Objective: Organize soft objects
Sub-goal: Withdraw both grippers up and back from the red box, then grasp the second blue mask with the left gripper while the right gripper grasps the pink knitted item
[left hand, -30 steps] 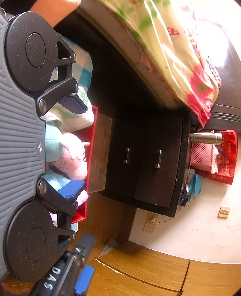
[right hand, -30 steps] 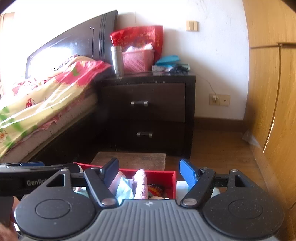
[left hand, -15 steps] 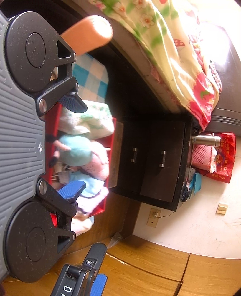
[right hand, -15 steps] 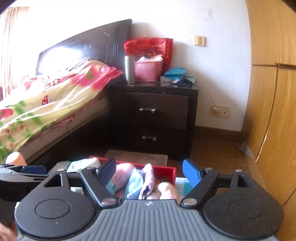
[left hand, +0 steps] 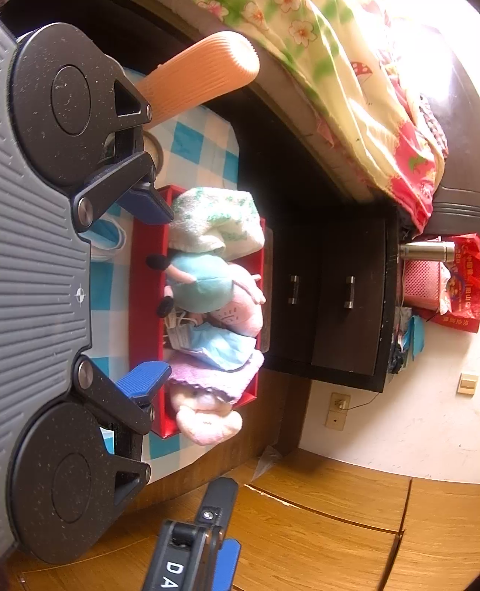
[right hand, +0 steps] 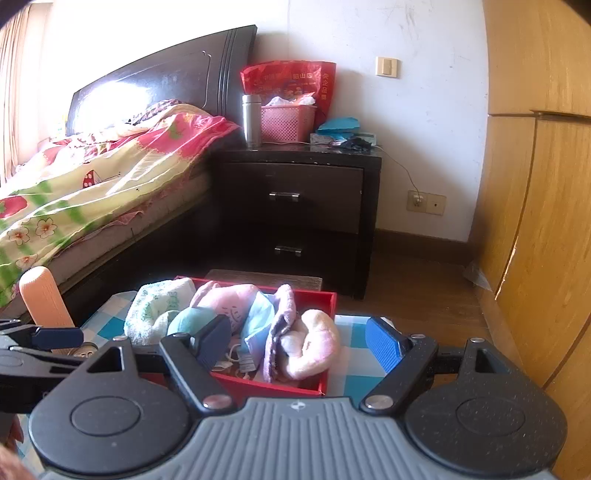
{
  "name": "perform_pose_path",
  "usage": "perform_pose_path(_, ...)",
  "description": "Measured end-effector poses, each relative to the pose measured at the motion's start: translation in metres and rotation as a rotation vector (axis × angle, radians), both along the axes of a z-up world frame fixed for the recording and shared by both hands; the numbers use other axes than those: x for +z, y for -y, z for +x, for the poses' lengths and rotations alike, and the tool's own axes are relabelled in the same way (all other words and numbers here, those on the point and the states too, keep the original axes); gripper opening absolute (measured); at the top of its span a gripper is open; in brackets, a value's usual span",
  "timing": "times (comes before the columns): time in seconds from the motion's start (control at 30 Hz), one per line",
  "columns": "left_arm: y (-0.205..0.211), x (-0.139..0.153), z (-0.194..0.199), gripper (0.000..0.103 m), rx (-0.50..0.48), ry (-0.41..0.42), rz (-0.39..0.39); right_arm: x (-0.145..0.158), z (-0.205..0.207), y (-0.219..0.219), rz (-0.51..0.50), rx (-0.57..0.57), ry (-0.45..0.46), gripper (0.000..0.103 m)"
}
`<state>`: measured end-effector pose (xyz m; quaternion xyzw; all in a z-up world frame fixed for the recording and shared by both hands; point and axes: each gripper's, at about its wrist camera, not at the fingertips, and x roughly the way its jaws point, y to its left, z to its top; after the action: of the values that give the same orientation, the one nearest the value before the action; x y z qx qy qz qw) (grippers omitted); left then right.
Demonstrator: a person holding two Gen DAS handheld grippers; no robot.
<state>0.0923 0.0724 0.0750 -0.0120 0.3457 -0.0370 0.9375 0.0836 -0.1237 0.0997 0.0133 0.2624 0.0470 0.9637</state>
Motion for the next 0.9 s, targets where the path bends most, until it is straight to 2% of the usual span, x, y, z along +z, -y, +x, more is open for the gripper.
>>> perform_pose_path(0.9, 0.009, -0.014, -0.002, 0.081, -0.043, -0.040, 0.042, -0.004, -0.002, 0.000, -0.021, 0.011, -0.021, 0.059)
